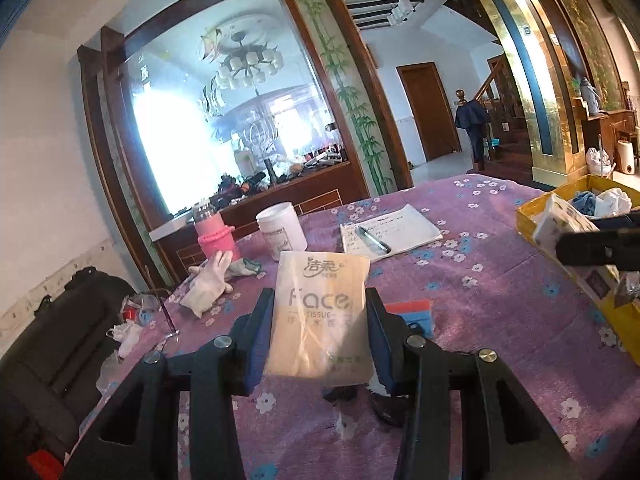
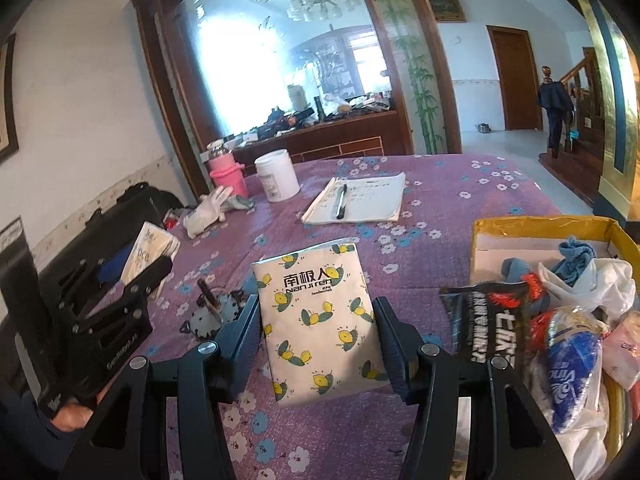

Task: Organize soft objects
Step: 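Lift and carry both tissue packs over the tray, then lower both tissue packs into the tray and open both grippers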

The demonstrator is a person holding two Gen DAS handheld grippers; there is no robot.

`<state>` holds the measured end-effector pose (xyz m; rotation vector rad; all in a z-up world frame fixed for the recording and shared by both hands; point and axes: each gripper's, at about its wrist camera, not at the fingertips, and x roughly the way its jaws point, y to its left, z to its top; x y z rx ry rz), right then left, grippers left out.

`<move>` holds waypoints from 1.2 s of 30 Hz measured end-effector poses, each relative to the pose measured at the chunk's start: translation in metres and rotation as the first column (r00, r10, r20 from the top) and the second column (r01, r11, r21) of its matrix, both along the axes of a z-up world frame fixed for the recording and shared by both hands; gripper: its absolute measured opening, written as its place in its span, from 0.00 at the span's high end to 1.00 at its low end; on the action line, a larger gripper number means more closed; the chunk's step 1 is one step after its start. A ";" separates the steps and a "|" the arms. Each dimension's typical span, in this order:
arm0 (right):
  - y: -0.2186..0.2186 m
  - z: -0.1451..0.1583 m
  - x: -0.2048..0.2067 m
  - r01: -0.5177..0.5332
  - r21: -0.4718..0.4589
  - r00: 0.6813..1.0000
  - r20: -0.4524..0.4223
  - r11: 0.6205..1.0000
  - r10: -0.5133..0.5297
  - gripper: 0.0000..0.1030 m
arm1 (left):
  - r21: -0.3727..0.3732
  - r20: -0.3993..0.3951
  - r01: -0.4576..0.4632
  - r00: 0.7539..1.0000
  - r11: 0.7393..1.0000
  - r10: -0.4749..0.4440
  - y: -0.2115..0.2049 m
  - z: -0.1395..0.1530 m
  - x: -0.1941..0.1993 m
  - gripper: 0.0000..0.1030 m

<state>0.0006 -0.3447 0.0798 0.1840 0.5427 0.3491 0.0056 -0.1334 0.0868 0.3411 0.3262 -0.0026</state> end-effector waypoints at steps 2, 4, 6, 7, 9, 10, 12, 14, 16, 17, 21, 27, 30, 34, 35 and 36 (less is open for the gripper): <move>-0.008 0.005 -0.002 0.018 0.019 1.000 0.013 1.000 -0.019 0.43 | 0.011 0.001 0.020 1.000 1.000 -0.020 -0.009 0.002 -0.004 0.59; -0.015 0.010 -0.004 0.037 0.029 0.999 0.026 0.999 -0.038 0.43 | 0.024 -0.008 0.045 0.999 0.999 -0.045 -0.021 0.004 -0.008 0.59; -0.026 0.016 -0.007 0.072 0.041 0.996 0.046 0.997 -0.074 0.43 | 0.019 -0.035 0.083 0.996 0.996 -0.083 -0.037 0.007 -0.013 0.59; -0.034 0.019 -0.008 0.094 0.051 0.994 0.051 0.994 -0.097 0.43 | 0.012 -0.047 0.100 0.994 0.995 -0.099 -0.044 0.010 -0.015 0.59; -0.055 0.025 -0.010 0.160 0.077 0.985 0.052 0.984 -0.164 0.43 | -0.024 -0.080 0.147 0.986 0.989 -0.149 -0.061 0.018 -0.019 0.59; -0.063 0.028 -0.010 0.184 0.087 0.981 0.049 0.979 -0.189 0.43 | -0.048 -0.102 0.178 0.978 0.983 -0.182 -0.072 0.021 -0.020 0.59; -0.087 0.034 -0.013 0.248 0.114 0.966 0.044 0.962 -0.255 0.43 | -0.101 -0.139 0.231 0.960 0.968 -0.243 -0.094 0.028 -0.022 0.59; -0.112 0.038 -0.019 0.308 0.148 0.948 0.033 0.940 -0.316 0.43 | -0.158 -0.165 0.279 0.938 0.947 -0.304 -0.115 0.032 -0.024 0.59; -0.140 0.038 -0.024 0.358 0.195 0.931 0.005 0.913 -0.366 0.43 | -0.205 -0.194 0.311 0.916 0.928 -0.350 -0.140 0.030 -0.025 0.59; -0.154 0.035 -0.027 0.388 0.217 0.919 -0.018 0.895 -0.394 0.43 | -0.229 -0.209 0.324 0.905 0.918 -0.371 -0.151 0.029 -0.026 0.59; -0.195 0.022 -0.030 0.489 0.248 0.872 -0.117 0.836 -0.475 0.43 | -0.306 -0.280 0.395 0.832 0.866 -0.478 -0.193 0.013 -0.026 0.59; -0.216 0.008 -0.024 0.576 0.194 0.814 -0.220 0.794 -0.537 0.43 | -0.336 -0.361 0.410 0.775 0.848 -0.518 -0.218 -0.015 -0.020 0.59; -0.216 0.004 -0.020 0.593 0.140 0.797 -0.243 0.793 -0.553 0.43 | -0.331 -0.364 0.419 0.770 0.846 -0.524 -0.218 -0.021 -0.021 0.59; -0.210 -0.002 -0.010 0.587 0.077 0.791 -0.265 0.806 -0.551 0.43 | -0.316 -0.352 0.440 0.768 0.841 -0.534 -0.220 -0.025 -0.027 0.59; -0.207 -0.003 -0.008 0.587 0.060 0.789 -0.265 0.808 -0.554 0.43 | -0.312 -0.348 0.446 0.768 0.839 -0.537 -0.220 -0.025 -0.028 0.59; -0.206 -0.004 -0.007 0.587 0.041 0.786 -0.264 0.808 -0.558 0.43 | -0.306 -0.342 0.451 0.770 0.838 -0.539 -0.220 -0.026 -0.029 0.59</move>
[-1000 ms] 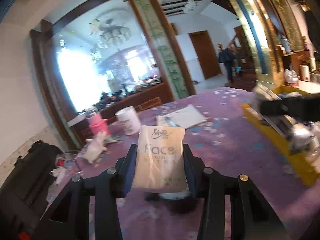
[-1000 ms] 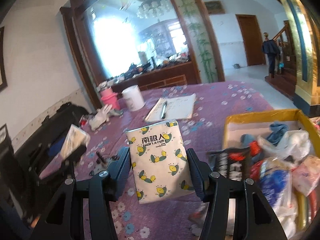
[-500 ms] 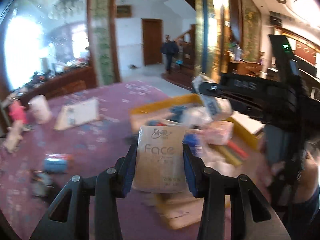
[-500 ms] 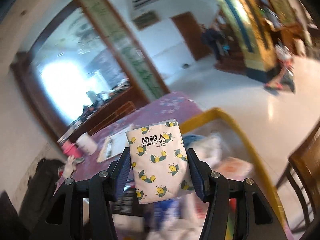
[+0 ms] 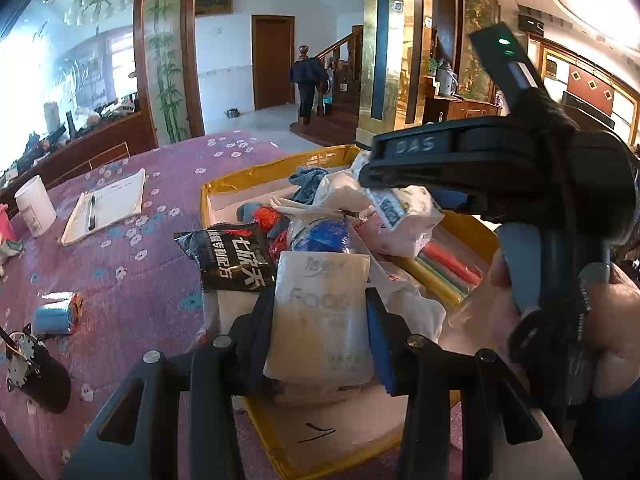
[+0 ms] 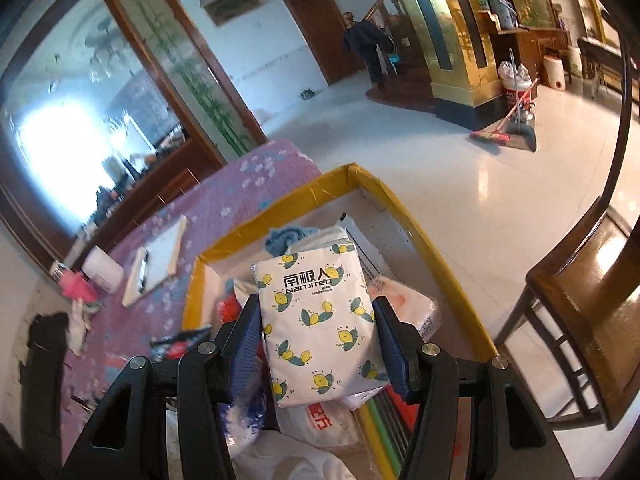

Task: Organize soft objects
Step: 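Lower both tissue packs into the tray and open both grippers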

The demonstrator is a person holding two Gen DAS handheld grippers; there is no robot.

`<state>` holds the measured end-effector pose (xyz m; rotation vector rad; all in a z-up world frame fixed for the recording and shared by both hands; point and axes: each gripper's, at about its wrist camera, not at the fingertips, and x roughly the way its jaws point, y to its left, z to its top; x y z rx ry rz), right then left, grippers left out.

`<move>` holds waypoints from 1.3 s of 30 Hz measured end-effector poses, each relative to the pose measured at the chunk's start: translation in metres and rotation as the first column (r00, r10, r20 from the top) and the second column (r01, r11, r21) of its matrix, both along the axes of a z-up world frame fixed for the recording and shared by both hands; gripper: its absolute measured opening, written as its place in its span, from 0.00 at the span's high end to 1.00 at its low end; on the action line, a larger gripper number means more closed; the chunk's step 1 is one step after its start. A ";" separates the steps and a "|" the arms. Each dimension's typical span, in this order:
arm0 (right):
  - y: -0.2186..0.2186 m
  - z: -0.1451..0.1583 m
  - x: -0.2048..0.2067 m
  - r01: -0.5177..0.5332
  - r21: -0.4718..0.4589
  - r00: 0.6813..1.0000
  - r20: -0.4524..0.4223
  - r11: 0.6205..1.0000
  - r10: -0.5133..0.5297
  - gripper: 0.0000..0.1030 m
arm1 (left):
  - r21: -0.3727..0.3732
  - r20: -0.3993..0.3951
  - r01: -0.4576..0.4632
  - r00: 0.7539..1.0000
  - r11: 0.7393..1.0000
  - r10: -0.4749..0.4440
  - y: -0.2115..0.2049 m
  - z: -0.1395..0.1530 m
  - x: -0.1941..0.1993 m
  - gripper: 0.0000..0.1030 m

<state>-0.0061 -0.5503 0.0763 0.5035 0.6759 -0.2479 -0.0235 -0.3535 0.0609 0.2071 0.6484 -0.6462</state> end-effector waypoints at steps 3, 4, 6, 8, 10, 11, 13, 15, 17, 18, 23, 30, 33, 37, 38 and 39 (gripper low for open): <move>0.004 -0.002 0.002 0.017 -0.066 0.999 -0.033 0.998 -0.019 0.43 | -0.002 0.009 0.007 1.000 1.000 -0.006 0.000 0.000 -0.002 0.59; 0.008 -0.003 0.004 0.016 -0.083 0.999 -0.044 0.996 -0.019 0.43 | -0.002 0.013 0.007 1.000 1.000 -0.007 0.000 0.000 -0.002 0.59; 0.014 -0.004 0.007 0.007 -0.137 0.997 -0.074 0.991 -0.017 0.43 | -0.001 0.021 0.009 1.000 1.000 -0.009 -0.001 0.000 -0.003 0.59; 0.019 -0.003 0.007 0.004 -0.171 0.997 -0.079 0.985 -0.018 0.43 | 0.005 0.029 0.008 1.000 1.000 -0.008 -0.002 -0.001 -0.004 0.59; 0.021 -0.002 0.006 0.002 -0.192 0.997 -0.080 0.981 -0.018 0.43 | 0.005 0.033 0.008 0.999 1.000 -0.008 -0.002 -0.002 -0.004 0.59; 0.021 -0.002 0.006 0.003 -0.195 0.997 -0.080 0.981 -0.019 0.43 | 0.006 0.033 0.008 0.999 1.000 -0.008 -0.002 -0.002 -0.004 0.59; 0.022 -0.001 0.005 0.003 -0.202 0.997 -0.081 0.979 -0.020 0.43 | 0.005 0.035 0.007 0.999 1.000 -0.007 -0.002 -0.002 -0.005 0.59; 0.023 0.000 0.005 0.000 -0.209 0.997 -0.082 0.978 -0.018 0.43 | 0.010 0.039 0.007 0.999 1.000 -0.007 -0.002 -0.002 -0.006 0.58; 0.025 0.002 0.006 -0.003 -0.218 0.997 -0.080 0.976 -0.015 0.43 | 0.013 0.044 0.007 0.999 1.000 -0.007 -0.003 -0.002 -0.007 0.58; 0.026 0.002 0.006 -0.004 -0.219 0.997 -0.080 0.976 -0.014 0.43 | 0.015 0.047 0.007 0.999 1.000 -0.008 -0.004 -0.002 -0.008 0.58; 0.028 0.002 0.007 -0.006 -0.227 0.997 -0.082 0.974 -0.013 0.43 | 0.016 0.049 0.007 0.999 1.000 -0.008 -0.004 -0.002 -0.008 0.58; 0.030 0.004 0.007 -0.005 -0.232 0.997 -0.079 0.973 -0.013 0.43 | 0.014 0.055 0.009 0.998 1.000 -0.010 -0.004 -0.001 -0.009 0.58; 0.030 0.004 0.007 -0.005 -0.234 0.997 -0.079 0.972 -0.014 0.43 | 0.014 0.054 0.008 0.998 1.000 -0.009 -0.004 -0.001 -0.009 0.58; 0.029 0.007 0.006 0.002 -0.237 0.997 -0.072 0.972 -0.020 0.43 | 0.011 0.057 0.008 0.998 1.000 -0.008 -0.004 -0.001 -0.009 0.58; 0.029 0.008 0.006 0.004 -0.236 0.997 -0.071 0.972 -0.021 0.43 | 0.010 0.057 0.009 0.998 1.000 -0.009 -0.004 -0.001 -0.009 0.58; 0.029 0.009 0.005 0.005 -0.233 0.997 -0.068 0.972 -0.022 0.43 | 0.010 0.057 0.008 0.998 1.000 -0.008 -0.003 -0.001 -0.009 0.58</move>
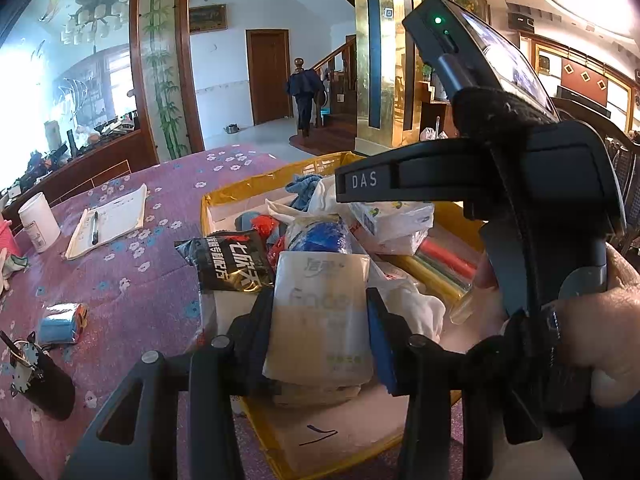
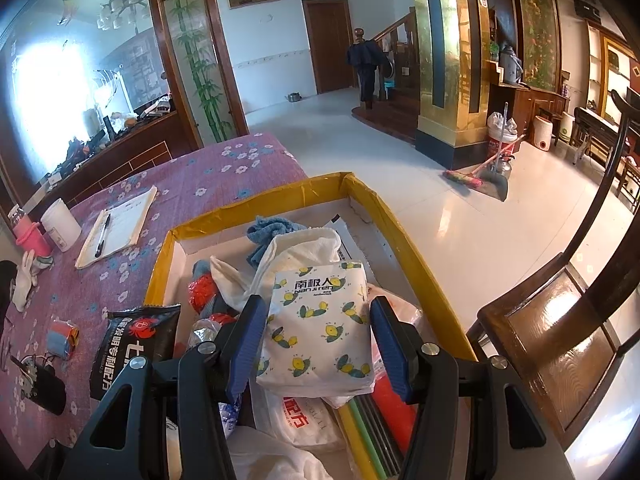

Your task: Organize soft objects

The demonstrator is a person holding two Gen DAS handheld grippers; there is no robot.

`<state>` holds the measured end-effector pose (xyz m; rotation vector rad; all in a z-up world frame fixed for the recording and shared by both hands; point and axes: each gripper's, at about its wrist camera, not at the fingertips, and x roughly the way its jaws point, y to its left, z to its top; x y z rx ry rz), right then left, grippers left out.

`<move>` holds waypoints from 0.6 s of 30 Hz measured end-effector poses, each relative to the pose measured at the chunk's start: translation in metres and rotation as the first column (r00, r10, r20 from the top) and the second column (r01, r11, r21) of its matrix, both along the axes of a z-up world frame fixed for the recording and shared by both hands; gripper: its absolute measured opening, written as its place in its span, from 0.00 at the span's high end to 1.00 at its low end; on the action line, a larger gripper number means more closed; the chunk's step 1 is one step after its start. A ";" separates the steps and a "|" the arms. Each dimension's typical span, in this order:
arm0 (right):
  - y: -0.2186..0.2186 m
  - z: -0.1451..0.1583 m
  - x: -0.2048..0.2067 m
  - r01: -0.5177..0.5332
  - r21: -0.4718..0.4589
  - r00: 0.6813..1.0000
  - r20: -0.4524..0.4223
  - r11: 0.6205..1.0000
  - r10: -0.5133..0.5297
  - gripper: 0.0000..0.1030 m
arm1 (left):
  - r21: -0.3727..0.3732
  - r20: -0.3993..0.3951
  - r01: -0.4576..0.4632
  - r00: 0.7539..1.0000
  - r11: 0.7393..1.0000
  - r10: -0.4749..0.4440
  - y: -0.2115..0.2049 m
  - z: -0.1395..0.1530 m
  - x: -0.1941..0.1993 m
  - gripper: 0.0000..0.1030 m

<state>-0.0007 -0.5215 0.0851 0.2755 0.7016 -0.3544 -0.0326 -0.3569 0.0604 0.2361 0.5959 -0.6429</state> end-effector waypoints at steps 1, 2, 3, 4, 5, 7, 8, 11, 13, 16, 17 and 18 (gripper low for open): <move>0.000 0.001 0.000 0.002 -0.001 1.000 0.002 1.000 -0.002 0.43 | -0.002 0.000 0.000 1.000 1.000 0.000 0.000 0.000 0.000 0.58; -0.001 0.001 0.000 0.003 -0.002 1.000 0.002 1.000 -0.003 0.43 | -0.003 -0.001 0.001 1.000 1.000 -0.001 0.000 0.000 0.001 0.57; -0.001 0.002 0.000 0.004 -0.002 1.000 0.004 1.000 -0.004 0.43 | -0.004 0.000 0.002 1.000 1.000 -0.002 0.000 0.001 0.001 0.57; -0.001 0.002 -0.001 0.006 -0.001 1.000 0.006 1.000 -0.006 0.43 | -0.005 0.001 0.001 1.000 1.000 -0.001 0.000 0.001 0.001 0.56; -0.001 0.003 -0.001 0.009 0.001 1.000 0.010 1.000 -0.009 0.43 | -0.006 0.002 0.002 1.000 1.000 -0.002 0.000 0.001 0.001 0.55; -0.003 0.004 -0.003 0.016 0.007 1.000 0.019 1.000 -0.016 0.41 | -0.012 0.008 0.001 1.000 1.000 -0.001 0.001 0.002 0.001 0.51; -0.005 0.005 -0.004 0.017 0.017 0.999 0.031 1.000 -0.017 0.40 | -0.017 0.013 0.000 1.000 1.000 0.001 0.002 0.002 0.001 0.46; -0.008 0.009 -0.009 0.030 0.028 0.998 0.062 0.999 -0.031 0.33 | -0.032 0.033 -0.015 0.999 0.999 0.016 0.005 0.005 0.001 0.36; -0.011 0.012 -0.012 0.040 0.040 0.995 0.085 0.998 -0.043 0.32 | -0.046 0.038 -0.016 0.999 0.999 0.017 0.007 0.007 0.001 0.35; -0.013 0.014 -0.015 0.051 0.047 0.993 0.103 0.998 -0.056 0.32 | -0.056 0.050 -0.015 0.999 0.998 0.018 0.008 0.009 0.000 0.34; -0.013 0.015 -0.016 0.054 0.051 0.992 0.109 0.997 -0.059 0.31 | -0.056 0.055 -0.015 0.998 0.998 0.018 0.008 0.010 0.000 0.34; -0.013 0.016 -0.016 0.055 0.050 0.992 0.110 0.997 -0.061 0.31 | -0.057 0.061 -0.015 0.998 0.998 0.019 0.008 0.010 0.000 0.34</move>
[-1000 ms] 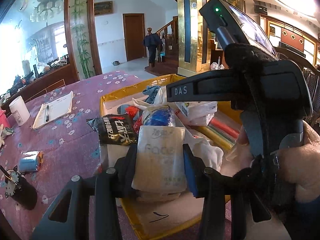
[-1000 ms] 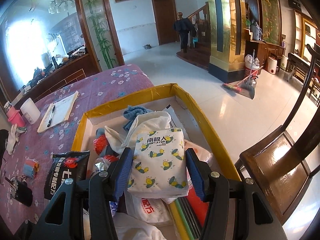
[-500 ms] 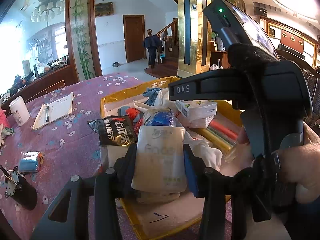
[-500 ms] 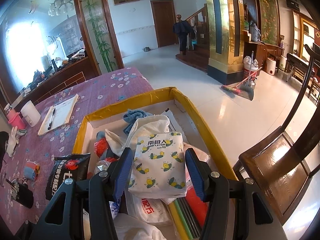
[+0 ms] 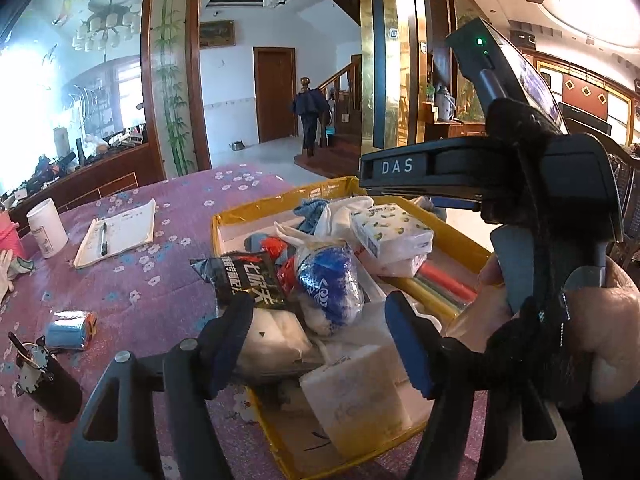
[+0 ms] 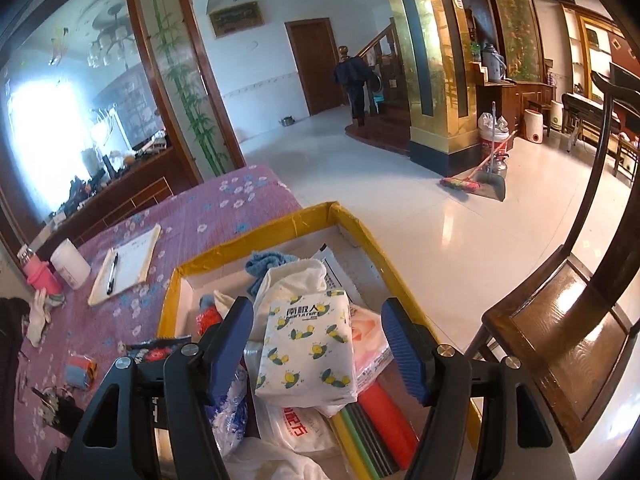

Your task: Organize soft objects

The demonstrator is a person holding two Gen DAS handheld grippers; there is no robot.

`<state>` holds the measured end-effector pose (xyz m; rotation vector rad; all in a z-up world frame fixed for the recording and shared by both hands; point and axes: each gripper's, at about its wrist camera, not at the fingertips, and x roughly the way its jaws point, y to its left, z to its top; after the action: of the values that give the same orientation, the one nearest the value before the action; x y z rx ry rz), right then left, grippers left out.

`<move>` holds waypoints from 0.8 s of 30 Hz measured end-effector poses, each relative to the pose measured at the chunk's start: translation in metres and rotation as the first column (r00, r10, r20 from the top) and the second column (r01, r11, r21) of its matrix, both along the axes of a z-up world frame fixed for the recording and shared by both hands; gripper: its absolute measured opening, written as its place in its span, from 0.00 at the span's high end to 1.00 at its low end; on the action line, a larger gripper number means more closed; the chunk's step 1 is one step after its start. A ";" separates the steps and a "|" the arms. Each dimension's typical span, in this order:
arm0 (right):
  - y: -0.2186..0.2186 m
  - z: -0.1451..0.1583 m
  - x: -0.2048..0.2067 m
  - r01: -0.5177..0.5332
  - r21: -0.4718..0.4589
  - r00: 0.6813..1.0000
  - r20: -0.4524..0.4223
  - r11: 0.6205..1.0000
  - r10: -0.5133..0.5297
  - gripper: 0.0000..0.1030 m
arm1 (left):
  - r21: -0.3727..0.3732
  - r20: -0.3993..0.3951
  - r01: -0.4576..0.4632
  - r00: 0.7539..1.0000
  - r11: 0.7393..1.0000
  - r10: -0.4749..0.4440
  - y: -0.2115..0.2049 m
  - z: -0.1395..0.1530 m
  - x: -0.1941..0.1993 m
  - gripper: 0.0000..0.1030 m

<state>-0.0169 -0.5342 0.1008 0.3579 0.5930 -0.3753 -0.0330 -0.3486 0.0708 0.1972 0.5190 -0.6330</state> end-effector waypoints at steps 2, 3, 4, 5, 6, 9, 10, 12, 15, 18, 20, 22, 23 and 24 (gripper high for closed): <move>0.001 0.001 0.000 -0.001 0.001 1.000 0.006 1.000 0.001 0.31 | 0.001 0.009 -0.003 1.000 1.000 0.003 0.001 0.000 -0.001 0.34; 0.002 0.001 0.000 -0.001 -0.001 1.000 0.007 1.000 0.001 0.31 | 0.000 0.012 -0.005 1.000 1.000 0.005 0.001 0.001 -0.002 0.33; 0.002 0.001 0.000 0.000 -0.006 1.000 0.008 1.000 0.000 0.31 | -0.002 0.013 -0.007 1.000 1.000 0.007 0.002 0.000 -0.001 0.32; 0.003 0.002 0.000 0.000 -0.007 1.000 0.012 1.000 0.000 0.31 | -0.002 0.015 -0.011 1.000 1.000 0.011 0.002 0.000 -0.001 0.30; 0.003 0.002 0.000 0.000 -0.009 1.000 0.014 1.000 0.000 0.31 | -0.001 0.018 -0.019 1.000 1.000 0.019 0.003 0.001 0.000 0.29; 0.005 0.004 -0.001 0.013 -0.033 1.000 0.020 0.999 -0.012 0.31 | 0.010 0.035 -0.043 0.998 0.999 0.043 0.006 0.005 0.000 0.28; 0.006 0.006 -0.001 0.016 -0.045 1.000 0.026 0.999 -0.015 0.31 | 0.017 0.043 -0.056 0.998 0.998 0.055 0.007 0.008 -0.001 0.28; 0.009 0.008 -0.003 0.017 -0.065 0.999 0.040 0.998 -0.014 0.28 | 0.025 0.044 -0.070 0.997 0.997 0.069 0.013 0.013 -0.002 0.25; 0.015 0.012 -0.005 0.044 -0.112 0.997 0.064 0.993 -0.037 0.20 | 0.047 0.052 -0.090 0.995 0.995 0.087 0.025 0.020 -0.009 0.17; 0.021 0.016 -0.007 0.075 -0.161 0.994 0.086 0.984 -0.061 0.15 | 0.069 0.067 -0.110 0.992 0.991 0.106 0.042 0.024 -0.021 0.11; 0.025 0.016 -0.007 0.095 -0.183 0.993 0.086 0.979 -0.080 0.12 | 0.076 0.068 -0.122 0.991 0.990 0.117 0.053 0.026 -0.029 0.05; 0.027 0.017 -0.008 0.096 -0.191 0.994 0.070 0.977 -0.084 0.12 | 0.081 0.056 -0.132 0.990 0.988 0.128 0.067 0.026 -0.037 0.02; 0.031 0.018 -0.010 0.097 -0.202 0.994 0.062 0.975 -0.086 0.12 | 0.087 0.048 -0.134 0.990 0.987 0.131 0.072 0.025 -0.040 0.02; 0.035 0.019 -0.014 0.097 -0.214 0.994 0.061 0.972 -0.086 0.11 | 0.095 0.041 -0.138 0.990 0.986 0.135 0.078 0.023 -0.044 0.01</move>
<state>-0.0312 -0.4995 0.1195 0.1851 0.4806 -0.5137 -0.0771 -0.2708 0.0935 0.2625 0.5265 -0.4702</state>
